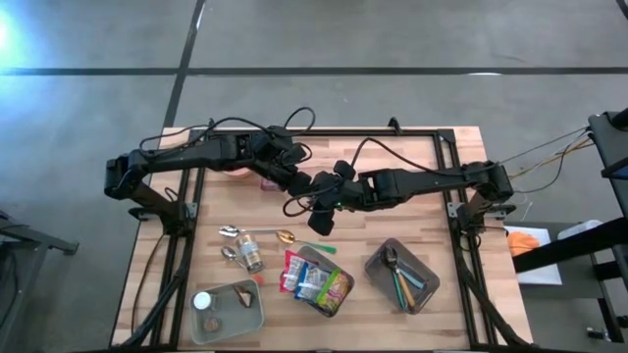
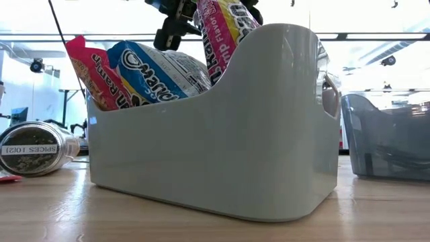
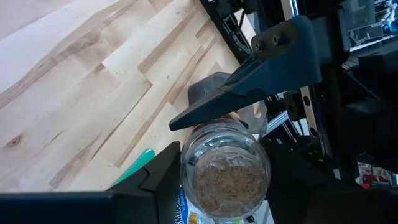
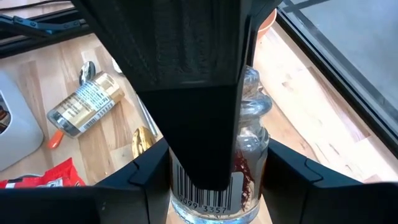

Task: Pick & Place Food Item
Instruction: Put the brown seasoning bottle into the left gray bin

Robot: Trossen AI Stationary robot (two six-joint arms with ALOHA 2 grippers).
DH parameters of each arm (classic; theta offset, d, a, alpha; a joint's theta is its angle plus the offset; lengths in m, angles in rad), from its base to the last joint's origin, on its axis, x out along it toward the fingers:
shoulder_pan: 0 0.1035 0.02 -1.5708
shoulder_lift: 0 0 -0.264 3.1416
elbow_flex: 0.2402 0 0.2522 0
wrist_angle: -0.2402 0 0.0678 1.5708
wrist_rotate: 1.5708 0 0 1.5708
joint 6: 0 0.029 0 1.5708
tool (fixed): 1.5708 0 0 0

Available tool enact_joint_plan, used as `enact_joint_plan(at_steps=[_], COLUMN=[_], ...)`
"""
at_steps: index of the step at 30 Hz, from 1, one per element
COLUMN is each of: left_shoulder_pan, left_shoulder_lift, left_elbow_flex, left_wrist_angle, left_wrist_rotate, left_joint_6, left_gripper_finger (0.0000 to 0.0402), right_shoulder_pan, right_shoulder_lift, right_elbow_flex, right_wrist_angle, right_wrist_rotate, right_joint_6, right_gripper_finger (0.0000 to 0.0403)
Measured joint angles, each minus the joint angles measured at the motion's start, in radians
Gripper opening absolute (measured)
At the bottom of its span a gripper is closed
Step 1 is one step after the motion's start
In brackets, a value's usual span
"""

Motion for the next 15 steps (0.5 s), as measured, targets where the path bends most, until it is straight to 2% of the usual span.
enact_joint_plan(at_steps=[6, 12, 15], left_shoulder_pan=[-0.001, -0.002, -0.002], left_shoulder_lift=[0.000, 0.000, -0.001], left_elbow_flex=[0.000, 0.001, 0.001], left_wrist_angle=[0.000, -0.008, -0.011], left_wrist_rotate=[0.003, 0.014, 0.026], left_joint_6=[0.004, 0.014, 0.022], left_gripper_finger=[0.0177, 0.0174, 0.0174], right_shoulder_pan=[0.000, 0.000, 0.000], right_shoulder_lift=[0.000, 0.000, 0.000], right_elbow_flex=[0.000, 0.000, 0.000], right_wrist_angle=[0.000, 0.004, 0.003], right_wrist_rotate=[0.003, 0.003, 0.004], right_joint_6=[0.000, -0.001, 0.000], right_gripper_finger=[0.0189, 0.0288, 0.0319])
